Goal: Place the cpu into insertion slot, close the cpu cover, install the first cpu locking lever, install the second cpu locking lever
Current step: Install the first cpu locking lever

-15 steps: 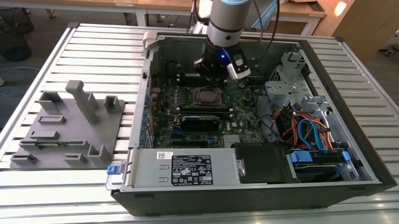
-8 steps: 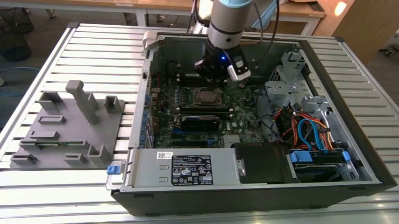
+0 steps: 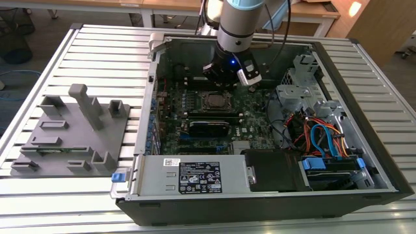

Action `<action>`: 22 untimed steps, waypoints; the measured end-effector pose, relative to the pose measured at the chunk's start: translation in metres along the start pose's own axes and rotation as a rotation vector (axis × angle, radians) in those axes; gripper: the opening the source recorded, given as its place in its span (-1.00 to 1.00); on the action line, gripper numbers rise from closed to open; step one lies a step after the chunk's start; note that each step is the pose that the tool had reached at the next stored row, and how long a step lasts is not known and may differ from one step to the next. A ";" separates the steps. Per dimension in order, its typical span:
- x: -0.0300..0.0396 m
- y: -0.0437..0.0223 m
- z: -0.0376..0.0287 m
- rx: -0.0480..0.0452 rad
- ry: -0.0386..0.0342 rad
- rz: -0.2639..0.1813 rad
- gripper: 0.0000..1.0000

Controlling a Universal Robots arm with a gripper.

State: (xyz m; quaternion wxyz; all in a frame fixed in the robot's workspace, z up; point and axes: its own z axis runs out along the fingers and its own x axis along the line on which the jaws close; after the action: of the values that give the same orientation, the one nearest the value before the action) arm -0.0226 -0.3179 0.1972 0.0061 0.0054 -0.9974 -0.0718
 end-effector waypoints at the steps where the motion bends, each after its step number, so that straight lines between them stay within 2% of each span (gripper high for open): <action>1: 0.0000 0.0000 0.0001 0.0001 0.0000 0.000 -0.80; 12: -0.0001 0.0005 -0.0026 0.0001 -0.0002 0.000 -0.80; 18: -0.0009 0.0002 -0.0008 0.0115 0.0002 0.000 -0.80; 22: -0.0012 0.0002 -0.0001 0.0146 0.0003 0.000 -0.80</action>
State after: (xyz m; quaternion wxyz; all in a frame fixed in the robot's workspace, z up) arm -0.0214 -0.3177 0.1973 0.0062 0.0054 -0.9979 -0.0645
